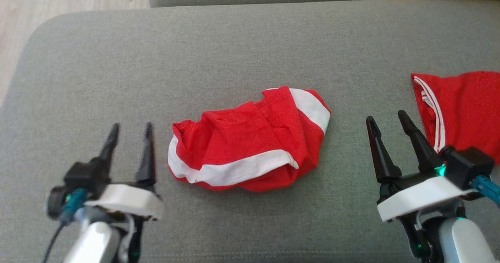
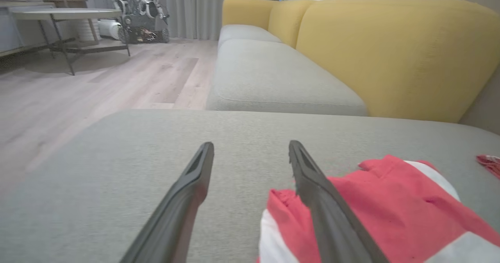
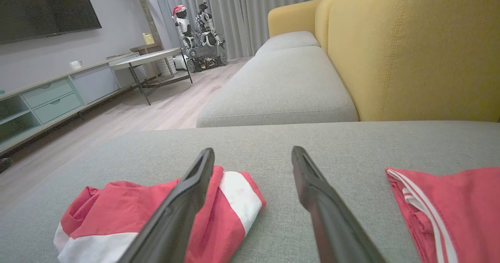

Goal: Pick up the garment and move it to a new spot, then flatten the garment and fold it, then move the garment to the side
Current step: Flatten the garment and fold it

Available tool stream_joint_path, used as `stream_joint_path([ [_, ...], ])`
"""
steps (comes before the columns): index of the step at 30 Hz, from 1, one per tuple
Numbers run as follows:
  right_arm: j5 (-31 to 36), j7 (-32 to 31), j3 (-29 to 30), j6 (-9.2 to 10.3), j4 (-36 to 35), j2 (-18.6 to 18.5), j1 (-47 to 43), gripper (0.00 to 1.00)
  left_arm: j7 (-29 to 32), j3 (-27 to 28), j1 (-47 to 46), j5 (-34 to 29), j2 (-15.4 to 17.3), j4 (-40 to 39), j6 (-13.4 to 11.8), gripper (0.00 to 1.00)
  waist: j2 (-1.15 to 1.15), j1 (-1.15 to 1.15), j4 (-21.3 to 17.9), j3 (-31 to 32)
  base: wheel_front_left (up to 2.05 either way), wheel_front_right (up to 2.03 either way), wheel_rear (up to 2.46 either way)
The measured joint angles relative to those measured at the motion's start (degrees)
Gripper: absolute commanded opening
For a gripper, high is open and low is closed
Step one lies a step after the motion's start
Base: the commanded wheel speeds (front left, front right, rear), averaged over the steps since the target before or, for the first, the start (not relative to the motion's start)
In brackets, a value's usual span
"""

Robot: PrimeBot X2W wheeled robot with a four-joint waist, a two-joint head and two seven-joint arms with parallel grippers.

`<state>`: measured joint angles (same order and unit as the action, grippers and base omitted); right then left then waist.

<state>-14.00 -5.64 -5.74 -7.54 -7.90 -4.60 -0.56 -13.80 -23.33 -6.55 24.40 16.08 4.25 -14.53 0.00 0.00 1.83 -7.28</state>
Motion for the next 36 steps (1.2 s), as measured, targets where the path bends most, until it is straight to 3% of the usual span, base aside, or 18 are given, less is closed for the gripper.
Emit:
stream_joint_path([
  [7, 0.00, -0.49, -0.29, 0.00, 0.04, -0.49, -0.34, 1.00, 0.19, 2.37, 4.81, 1.26, 3.65, -2.91, -0.89, 1.00, 0.00, 0.00, 0.57, 1.18, 0.00, 0.00, 0.00],
  [28, 0.18, -1.27, -0.76, 0.00, 0.09, -0.94, -2.40, 1.00, 1.68, 1.65, 6.55, 1.99, 4.38, -5.16, -1.04, 1.00, 0.00, 0.00, 0.66, 1.71, 0.00, 0.00, 0.00],
  [31, 0.45, -2.01, -3.32, 0.00, 0.62, -1.90, -2.10, 1.00, 1.69, 1.43, 6.36, 1.98, 4.36, -5.20, -1.04, 1.00, 0.00, 0.00, 1.14, 1.35, 0.00, 0.00, 0.00],
  [36, 0.43, -4.13, -12.72, 0.00, 4.31, -4.49, 0.19, 1.00, 1.68, 1.05, 5.72, 1.97, 4.32, -5.20, -1.02, 1.00, 0.00, 0.00, 2.21, 0.53, 0.00, 0.00, 0.00],
])
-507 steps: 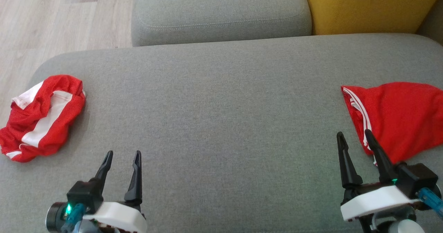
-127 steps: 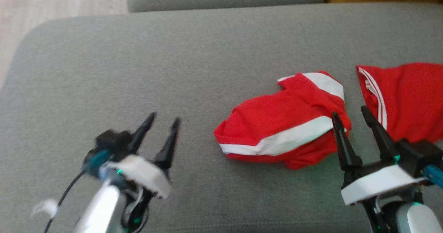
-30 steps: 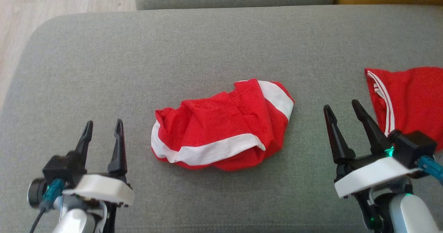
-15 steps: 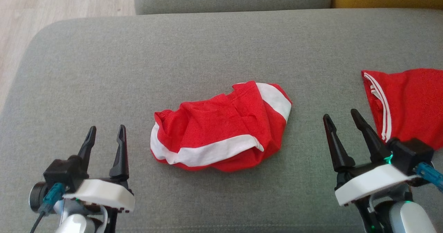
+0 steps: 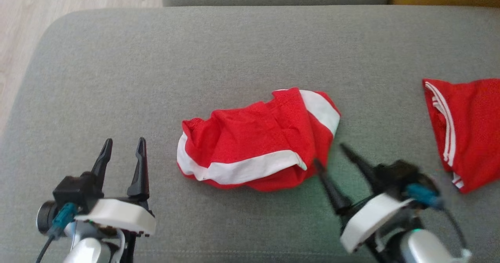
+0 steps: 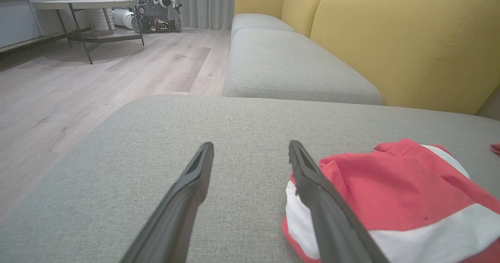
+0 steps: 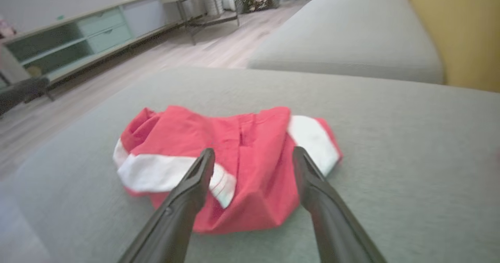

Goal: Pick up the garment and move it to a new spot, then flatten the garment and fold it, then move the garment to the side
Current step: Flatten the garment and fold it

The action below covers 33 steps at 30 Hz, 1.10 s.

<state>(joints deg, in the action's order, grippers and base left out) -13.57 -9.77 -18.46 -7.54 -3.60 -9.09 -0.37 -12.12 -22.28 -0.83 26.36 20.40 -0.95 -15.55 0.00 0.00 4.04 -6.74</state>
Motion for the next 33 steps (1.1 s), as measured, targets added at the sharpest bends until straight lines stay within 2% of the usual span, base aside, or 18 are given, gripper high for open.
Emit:
stream_joint_path([
  [6, -1.23, -0.31, -8.14, 0.00, 6.23, -1.21, 2.05, 1.00, -0.22, -0.33, -2.10, 0.00, -0.64, 0.42, 0.47, 1.00, 0.00, 0.00, 1.66, -1.34, 0.00, 0.00, 0.00],
  [13, -0.45, 1.19, -9.54, 0.00, 12.72, -2.00, 7.42, 1.00, -0.89, -0.48, -2.44, 0.00, -1.21, 1.04, 0.47, 1.00, 0.00, 0.00, 2.82, -2.40, 0.00, 0.00, 0.00],
  [14, -0.40, 1.20, -9.71, 0.00, 13.59, -2.00, 8.06, 0.61, -1.08, -0.51, -2.48, 0.00, -1.29, 1.08, 0.46, 1.00, 0.00, 0.00, 2.90, -2.48, 0.00, 0.00, 0.00],
  [16, -0.38, 1.58, -9.90, 0.00, 14.35, -2.00, 8.80, 0.00, -1.08, -0.52, -2.64, 0.00, -1.46, 1.15, 0.44, 1.00, 0.00, 0.00, 3.00, -2.58, 0.00, 0.00, 0.00],
  [24, 0.65, 3.14, -7.22, 0.00, 11.78, -2.71, 10.43, 0.00, -1.58, -0.41, -2.93, 0.00, -1.61, 1.15, 0.35, 1.00, 0.00, 0.00, 2.32, -2.92, 0.00, 0.00, 0.00],
  [33, 3.75, 2.61, 3.74, 0.01, 4.08, -5.53, 11.91, 0.00, -1.60, -0.30, -3.00, 0.00, -1.77, 1.16, 0.25, 1.00, 0.00, 0.00, 0.50, -3.45, 0.00, 0.00, 0.00],
])
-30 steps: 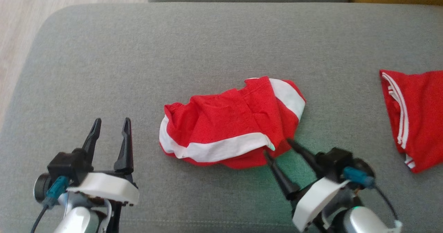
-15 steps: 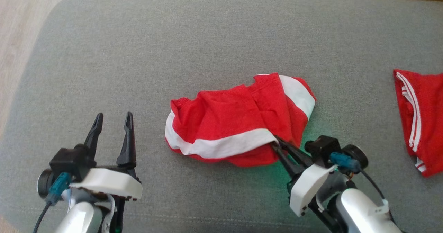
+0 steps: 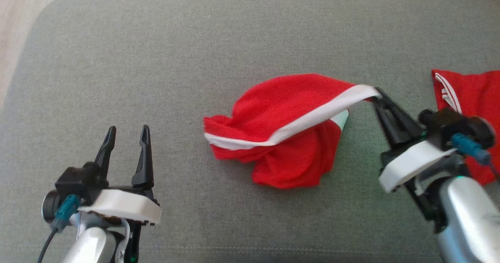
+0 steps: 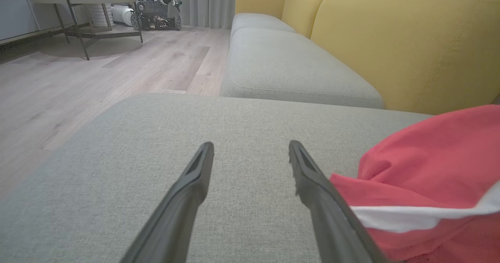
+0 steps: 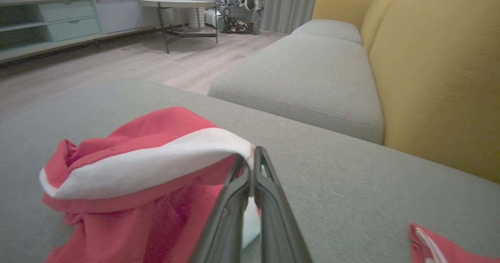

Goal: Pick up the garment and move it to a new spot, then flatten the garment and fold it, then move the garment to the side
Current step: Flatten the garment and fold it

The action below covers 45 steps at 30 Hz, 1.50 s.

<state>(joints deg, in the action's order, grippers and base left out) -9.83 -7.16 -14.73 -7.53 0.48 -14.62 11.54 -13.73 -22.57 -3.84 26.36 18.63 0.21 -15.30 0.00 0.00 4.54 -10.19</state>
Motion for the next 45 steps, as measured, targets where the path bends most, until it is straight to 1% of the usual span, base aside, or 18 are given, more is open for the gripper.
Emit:
stream_joint_path([
  [3, 0.32, -0.44, 3.41, -0.01, 0.63, -0.85, -0.03, 0.00, 0.00, -0.07, -0.13, 0.00, -0.10, 0.03, 0.04, 1.00, 0.00, 0.00, -0.29, -0.34, 0.00, 0.00, 0.00],
  [5, 0.25, -0.43, 5.50, -0.01, 2.78, -0.99, -0.27, 0.00, -0.05, -0.21, -0.36, 0.00, -0.29, 0.15, 0.24, 1.00, 0.00, 0.00, -0.32, -0.62, 0.00, 0.00, 0.00],
  [9, -0.05, -0.07, 9.24, -0.01, 11.27, -0.97, -0.91, 0.00, -0.07, -0.45, -1.71, 0.00, -0.60, 1.18, 1.08, 1.00, 0.00, 0.00, -0.02, -1.39, 0.00, 0.00, 0.00],
  [11, -0.25, 1.22, 11.00, -0.01, 15.02, -0.88, -1.60, 0.00, -0.07, -0.49, -2.43, 0.00, -0.81, 1.54, 1.24, 1.00, 0.00, 0.00, 0.30, -1.79, 0.00, 0.00, 0.00],
  [18, -0.27, 3.23, 10.54, -0.01, 22.84, 0.93, -1.21, 0.00, -0.49, -0.37, -2.63, 0.00, -0.90, 2.21, 1.69, 1.00, 0.00, 0.00, -0.12, -2.59, 0.00, 0.00, 0.00],
  [19, -0.29, 3.42, 10.43, -0.01, 23.70, 1.31, -1.18, 0.35, -0.49, -0.37, -2.64, 0.00, -0.91, 2.22, 1.69, 1.00, 0.00, 0.00, -0.20, -2.57, 0.00, 0.00, 0.00],
  [20, -0.45, 3.81, 10.14, -0.01, 24.28, 1.56, -1.18, 1.00, -0.49, -0.38, -2.64, 0.00, -0.91, 2.27, 1.72, 1.00, 0.00, 0.00, -0.26, -2.51, 0.00, 0.00, 0.00],
  [24, -1.36, 5.17, 9.71, -0.01, 23.93, 1.78, -1.29, 1.00, -0.56, -0.37, -2.64, 0.00, -0.93, 2.32, 1.75, 1.00, 0.00, 0.00, -0.57, -2.25, 0.00, 0.00, 0.00],
  [27, -1.44, 5.68, 10.34, -0.01, 21.02, 1.78, -1.98, 1.00, -0.56, -0.29, -2.63, 0.00, -0.93, 2.31, 1.74, 1.00, 0.00, 0.00, -1.05, -2.12, 0.00, 0.00, 0.00],
  [30, -1.23, 5.63, 11.33, -0.01, 16.46, 1.90, -4.03, 1.00, -0.56, -0.18, -2.60, 0.00, -0.91, 2.30, 1.74, 1.00, 0.00, 0.00, -1.52, -1.81, 0.00, 0.00, 0.00],
  [33, -1.16, 4.68, 11.73, -0.01, 10.65, 2.67, -7.92, 1.00, -0.56, -0.09, -2.58, 0.00, -0.89, 2.26, 1.70, 1.00, 0.00, 0.00, -1.92, -1.26, 0.00, 0.00, 0.00],
  [34, -1.16, 4.68, 11.73, -0.01, 10.65, 2.67, -7.92, 1.00, -0.56, -0.09, -2.58, 0.00, -0.89, 2.26, 1.70, 1.00, 0.00, 0.00, -1.92, -1.26, 0.00, 0.00, 0.00],
  [38, -1.08, 2.59, 12.14, -0.01, 3.01, 3.32, -13.05, 1.00, -0.56, -0.10, -2.51, 0.00, -0.88, 2.24, 1.69, 1.00, 0.00, 0.00, -2.22, -0.45, 0.00, 0.00, 0.00],
  [39, -0.83, 2.59, 13.01, -0.01, -0.63, 3.69, -14.34, 1.00, -0.56, 0.01, -2.28, 0.00, -0.83, 2.24, 1.66, 1.00, 0.00, 0.00, -2.40, 0.01, 0.00, 0.00, 0.00],
  [42, -0.85, 2.59, 13.48, -0.01, -5.17, 5.35, -14.54, 1.00, -0.56, 0.23, -2.01, 0.01, -0.79, 2.22, 1.58, 1.00, 0.00, 0.00, -2.74, 0.85, 0.00, 0.00, 0.00],
  [45, -0.83, 2.59, 13.60, -0.01, -7.76, 6.65, -14.52, 1.00, -0.55, 0.42, -1.51, 0.01, -0.60, 2.18, 1.37, 1.00, 0.00, 0.00, -3.03, 1.81, 0.00, 0.00, 0.00],
])
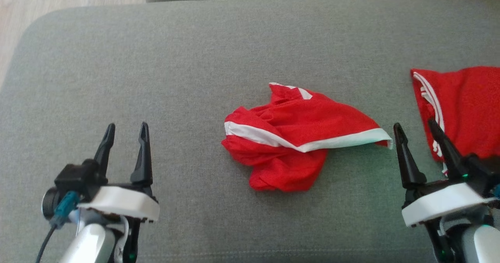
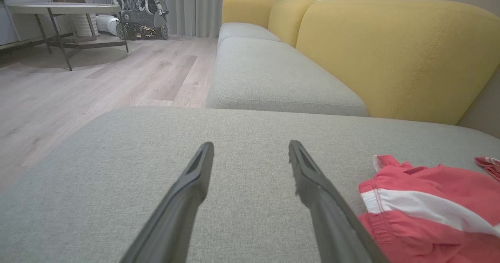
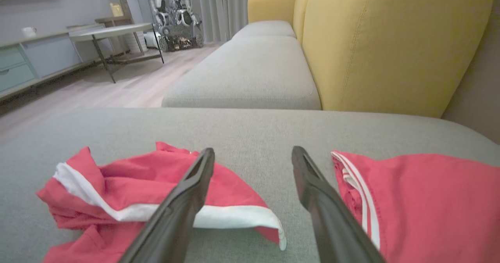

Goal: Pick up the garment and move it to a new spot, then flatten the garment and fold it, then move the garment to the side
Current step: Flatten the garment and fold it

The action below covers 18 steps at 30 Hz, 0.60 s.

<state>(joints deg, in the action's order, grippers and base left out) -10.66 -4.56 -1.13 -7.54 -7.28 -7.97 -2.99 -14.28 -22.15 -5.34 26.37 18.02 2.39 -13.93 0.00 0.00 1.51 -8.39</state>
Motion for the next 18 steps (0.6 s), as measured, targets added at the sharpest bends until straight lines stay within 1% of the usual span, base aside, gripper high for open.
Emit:
stream_joint_path([
  [8, 0.10, 0.03, 1.01, 0.00, -2.23, 1.88, -0.02, 1.00, 1.15, -0.30, 3.10, -0.01, 0.76, -1.33, -1.21, 1.00, 0.00, 0.00, -0.48, 1.70, 0.00, 0.00, 0.00],
  [18, 0.10, 0.03, 0.94, 0.00, -2.31, 2.58, -0.03, 1.00, 1.67, -1.10, 3.14, 0.09, 1.08, -2.09, -1.15, 1.00, 0.00, 0.00, -0.47, 1.60, 0.00, 0.00, 0.00],
])
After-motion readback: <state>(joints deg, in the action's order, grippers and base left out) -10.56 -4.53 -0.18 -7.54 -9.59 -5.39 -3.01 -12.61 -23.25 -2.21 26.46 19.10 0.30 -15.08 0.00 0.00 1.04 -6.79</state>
